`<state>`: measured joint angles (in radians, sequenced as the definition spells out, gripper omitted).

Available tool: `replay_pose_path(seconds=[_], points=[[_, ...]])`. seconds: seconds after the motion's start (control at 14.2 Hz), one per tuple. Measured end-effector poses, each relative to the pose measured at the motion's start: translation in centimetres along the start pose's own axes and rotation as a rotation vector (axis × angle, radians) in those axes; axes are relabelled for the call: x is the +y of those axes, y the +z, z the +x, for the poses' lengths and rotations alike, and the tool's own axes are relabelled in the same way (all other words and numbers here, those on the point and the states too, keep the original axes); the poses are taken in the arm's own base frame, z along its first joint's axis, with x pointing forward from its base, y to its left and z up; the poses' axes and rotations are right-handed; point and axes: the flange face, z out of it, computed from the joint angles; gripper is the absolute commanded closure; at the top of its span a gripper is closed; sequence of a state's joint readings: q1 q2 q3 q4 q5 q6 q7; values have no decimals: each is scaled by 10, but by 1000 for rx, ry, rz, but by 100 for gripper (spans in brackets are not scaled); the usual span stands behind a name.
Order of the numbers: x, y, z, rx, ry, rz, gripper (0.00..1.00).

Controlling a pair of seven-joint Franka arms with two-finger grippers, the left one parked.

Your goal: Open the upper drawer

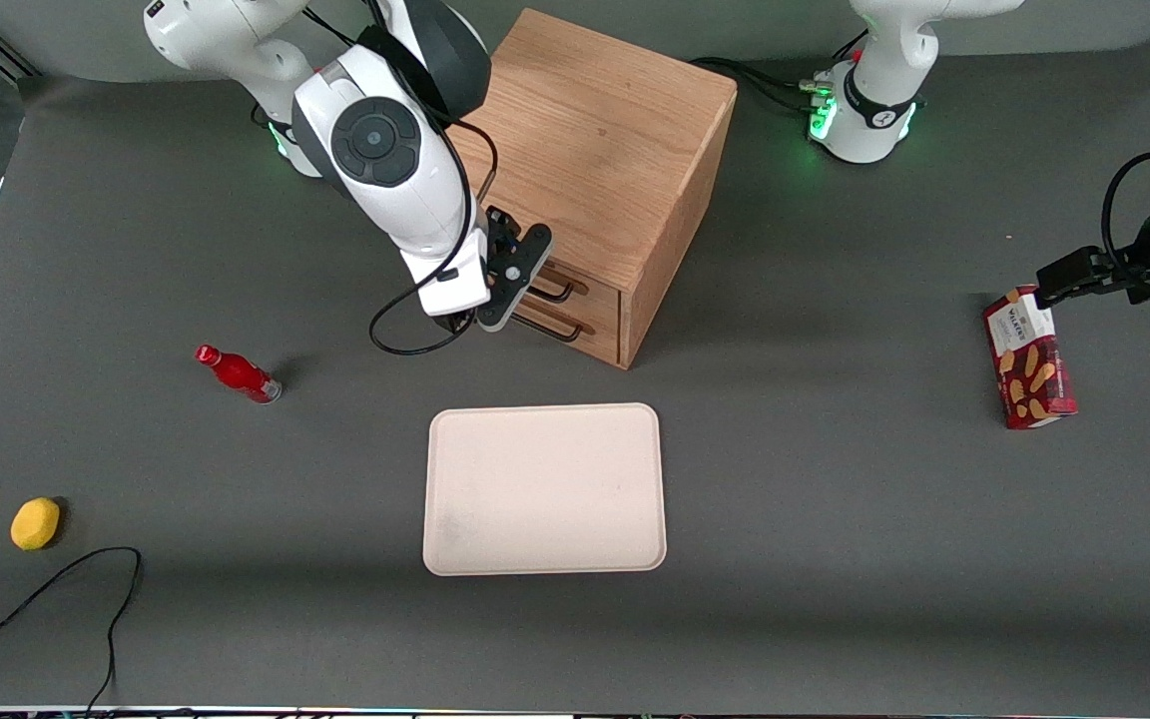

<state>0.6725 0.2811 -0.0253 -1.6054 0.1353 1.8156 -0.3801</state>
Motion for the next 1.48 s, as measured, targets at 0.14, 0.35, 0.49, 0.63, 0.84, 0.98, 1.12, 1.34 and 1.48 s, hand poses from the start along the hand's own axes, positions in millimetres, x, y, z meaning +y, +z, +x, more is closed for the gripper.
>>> replay_pose_path(seconds=[0.14,0.35,0.49,0.63,0.84,0.98,1.12,1.34,1.48], points=[[-3,7,2,10,-4,-3,0],[0,23,0,13,0,-5,0],[2,25,0,17,3,-8,0],[3,25,0,19,4,-8,0],[4,26,0,20,7,-9,0],[6,26,1,27,9,-12,0],[8,27,1,37,11,-16,0],[14,33,1,39,13,-18,0],[13,33,1,41,12,-19,0]])
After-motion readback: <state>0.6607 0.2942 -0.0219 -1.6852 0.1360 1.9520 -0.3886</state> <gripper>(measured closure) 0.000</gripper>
